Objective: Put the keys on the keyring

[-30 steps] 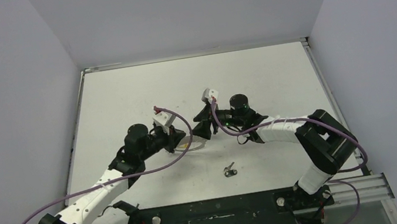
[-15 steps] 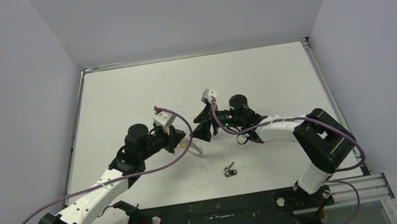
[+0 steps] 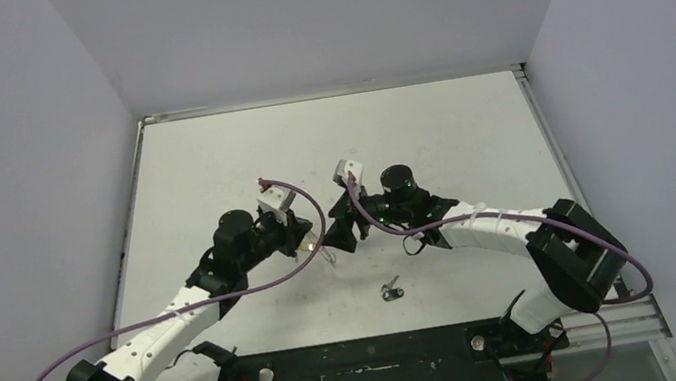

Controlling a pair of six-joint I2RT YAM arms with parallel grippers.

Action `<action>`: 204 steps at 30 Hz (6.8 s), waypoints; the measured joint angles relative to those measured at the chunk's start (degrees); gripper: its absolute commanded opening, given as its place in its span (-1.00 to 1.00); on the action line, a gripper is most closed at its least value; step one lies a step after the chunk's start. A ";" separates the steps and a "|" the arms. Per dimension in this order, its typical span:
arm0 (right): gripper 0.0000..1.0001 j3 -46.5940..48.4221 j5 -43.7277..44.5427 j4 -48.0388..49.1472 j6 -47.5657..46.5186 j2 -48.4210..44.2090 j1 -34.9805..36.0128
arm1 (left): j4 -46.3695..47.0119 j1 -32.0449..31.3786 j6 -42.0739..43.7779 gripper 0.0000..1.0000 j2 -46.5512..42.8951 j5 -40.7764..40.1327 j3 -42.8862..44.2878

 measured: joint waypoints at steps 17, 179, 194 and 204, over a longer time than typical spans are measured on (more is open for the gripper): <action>0.89 1.09 26.91 -17.27 -6.25 -7.96 12.76 | 4.98 0.00 -4.90 -1.00 3.82 -3.26 0.00; -1.00 9.07 0.76 -19.89 57.40 7.04 -14.05 | 51.36 -14.47 59.74 -0.34 35.08 -14.56 -4.74; -1.00 6.97 -1.09 -18.18 59.21 5.25 -14.43 | 59.32 -5.64 49.72 0.12 32.35 2.40 -10.23; -1.00 3.04 -1.07 -16.63 62.84 1.18 -14.43 | 55.49 -5.25 48.85 0.06 24.37 13.99 -10.45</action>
